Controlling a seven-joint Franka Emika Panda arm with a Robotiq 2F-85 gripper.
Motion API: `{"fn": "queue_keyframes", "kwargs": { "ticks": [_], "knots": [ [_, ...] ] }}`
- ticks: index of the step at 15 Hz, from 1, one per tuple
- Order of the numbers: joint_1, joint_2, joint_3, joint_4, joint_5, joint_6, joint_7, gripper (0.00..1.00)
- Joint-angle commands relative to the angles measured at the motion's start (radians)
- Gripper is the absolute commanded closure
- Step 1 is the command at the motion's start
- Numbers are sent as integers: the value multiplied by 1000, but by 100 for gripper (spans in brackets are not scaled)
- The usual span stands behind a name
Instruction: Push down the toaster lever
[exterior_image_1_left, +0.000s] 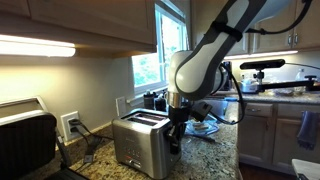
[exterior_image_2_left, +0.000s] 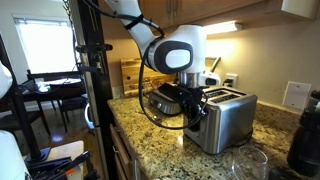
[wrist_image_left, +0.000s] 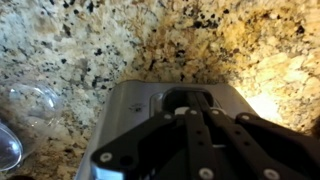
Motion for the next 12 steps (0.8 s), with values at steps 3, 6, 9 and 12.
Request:
{"fn": "queue_keyframes", "kwargs": {
  "ticks": [3, 6, 9, 12],
  "knots": [
    [5, -70, 8, 0, -43, -86, 45, 98],
    [7, -125, 14, 15, -52, -153, 50, 99],
    [17, -254, 25, -1, -79, -252, 80, 98],
    [20, -354, 41, 3, -117, -344, 125, 71]
  ]
}}
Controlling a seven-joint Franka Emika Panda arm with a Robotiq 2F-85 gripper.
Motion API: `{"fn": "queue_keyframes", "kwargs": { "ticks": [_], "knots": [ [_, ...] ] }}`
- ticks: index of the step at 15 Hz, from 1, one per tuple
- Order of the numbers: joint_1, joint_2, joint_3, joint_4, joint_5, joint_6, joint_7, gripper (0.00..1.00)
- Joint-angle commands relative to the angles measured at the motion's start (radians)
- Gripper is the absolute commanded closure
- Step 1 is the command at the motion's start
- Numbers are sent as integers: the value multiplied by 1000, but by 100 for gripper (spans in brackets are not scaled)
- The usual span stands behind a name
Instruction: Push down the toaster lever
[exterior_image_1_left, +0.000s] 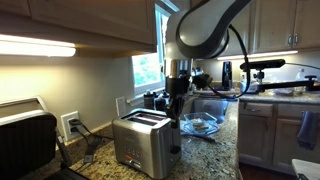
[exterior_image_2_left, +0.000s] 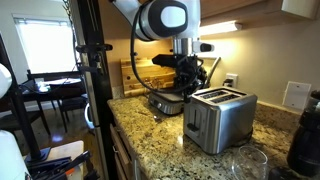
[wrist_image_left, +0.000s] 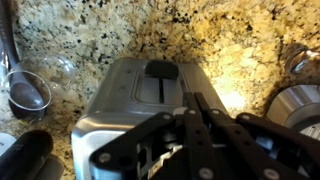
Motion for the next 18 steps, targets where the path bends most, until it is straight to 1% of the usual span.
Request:
{"fn": "queue_keyframes", "kwargs": {
  "ticks": [1, 6, 11, 14, 15, 18],
  "knots": [
    [8, -156, 17, -27, -52, -124, 74, 66],
    [8, -236, 36, -11, -44, -250, 113, 34],
    [9, -262, 42, -6, -38, -302, 126, 1],
    [10, -264, 42, -7, -35, -299, 127, 0],
    [11, -229, 33, 2, -30, -268, 98, 1],
    [11, -229, 33, 2, -30, -268, 101, 0]
  ]
}}
